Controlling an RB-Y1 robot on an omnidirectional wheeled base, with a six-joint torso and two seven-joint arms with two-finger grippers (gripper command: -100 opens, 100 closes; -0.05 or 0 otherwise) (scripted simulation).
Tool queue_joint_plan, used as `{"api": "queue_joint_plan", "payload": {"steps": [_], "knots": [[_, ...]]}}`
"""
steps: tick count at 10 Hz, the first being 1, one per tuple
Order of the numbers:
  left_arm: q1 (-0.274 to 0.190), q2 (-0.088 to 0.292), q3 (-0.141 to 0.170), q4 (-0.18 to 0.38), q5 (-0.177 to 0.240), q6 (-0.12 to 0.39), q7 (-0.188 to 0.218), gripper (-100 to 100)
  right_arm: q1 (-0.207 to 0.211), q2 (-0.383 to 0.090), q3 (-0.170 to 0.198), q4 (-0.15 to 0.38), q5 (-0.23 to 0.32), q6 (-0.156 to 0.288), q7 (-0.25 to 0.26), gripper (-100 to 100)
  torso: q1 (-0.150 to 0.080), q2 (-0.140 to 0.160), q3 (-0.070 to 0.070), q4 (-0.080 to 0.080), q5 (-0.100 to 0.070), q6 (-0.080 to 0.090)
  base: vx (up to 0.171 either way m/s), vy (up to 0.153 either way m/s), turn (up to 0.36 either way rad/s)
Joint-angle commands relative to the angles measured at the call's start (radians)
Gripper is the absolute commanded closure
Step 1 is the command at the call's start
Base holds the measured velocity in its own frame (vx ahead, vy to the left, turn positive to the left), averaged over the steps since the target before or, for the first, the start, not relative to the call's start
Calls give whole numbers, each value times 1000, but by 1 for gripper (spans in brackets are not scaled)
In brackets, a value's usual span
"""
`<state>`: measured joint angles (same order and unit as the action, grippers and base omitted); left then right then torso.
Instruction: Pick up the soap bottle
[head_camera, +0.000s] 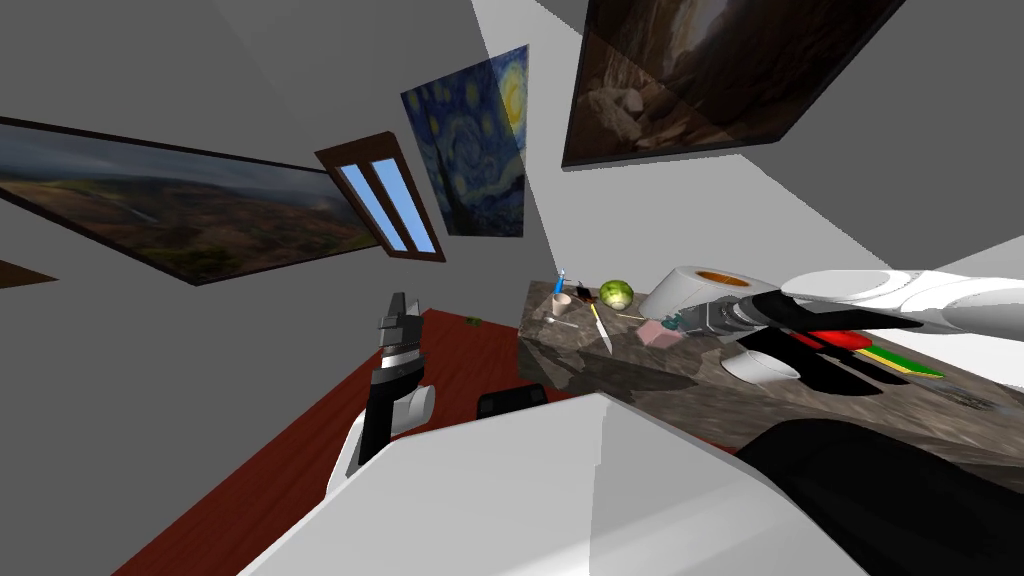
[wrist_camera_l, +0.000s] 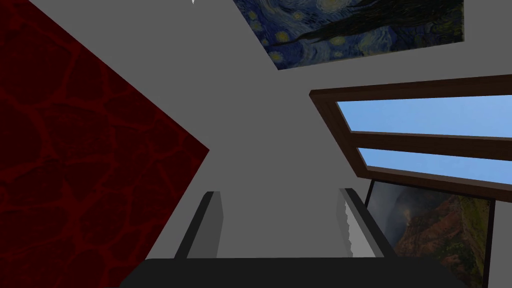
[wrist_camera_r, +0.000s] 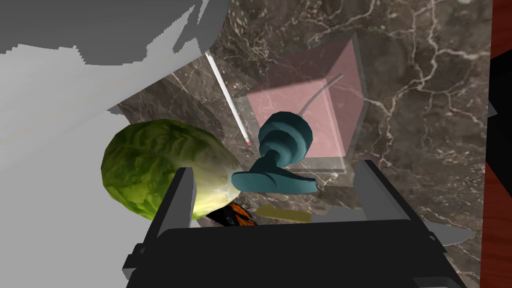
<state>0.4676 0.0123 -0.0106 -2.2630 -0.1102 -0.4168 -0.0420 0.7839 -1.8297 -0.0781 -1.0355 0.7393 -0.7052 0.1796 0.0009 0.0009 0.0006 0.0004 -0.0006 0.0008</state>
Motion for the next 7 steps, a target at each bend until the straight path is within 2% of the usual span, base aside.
{"api": "queue_joint_plan", "payload": {"steps": [1,2,4,5,7], "knots": [[0,0,0,0,0,0,0,0,34,17,-50,5,28,-11,-3,-100,0,0,0,0,0,0,2,6,47],[0,0,0,0,0,0,0,0,34,17,-54,5,28,-11,-3,-100,0,0,0,0,0,1,1,3,-12],[0,0,0,0,0,0,0,0,-5,71,-72,54,91,-48,8,-100,0,1,0,0,0,0,1,11,113],[0,0,0,0,0,0,0,0,-5,71,-67,54,91,-48,8,-100,0,0,0,0,0,0,3,8,42],[0,0,0,0,0,0,0,0,-44,126,-90,103,155,-84,19,-100,0,1,0,0,0,0,4,11,92]]}}
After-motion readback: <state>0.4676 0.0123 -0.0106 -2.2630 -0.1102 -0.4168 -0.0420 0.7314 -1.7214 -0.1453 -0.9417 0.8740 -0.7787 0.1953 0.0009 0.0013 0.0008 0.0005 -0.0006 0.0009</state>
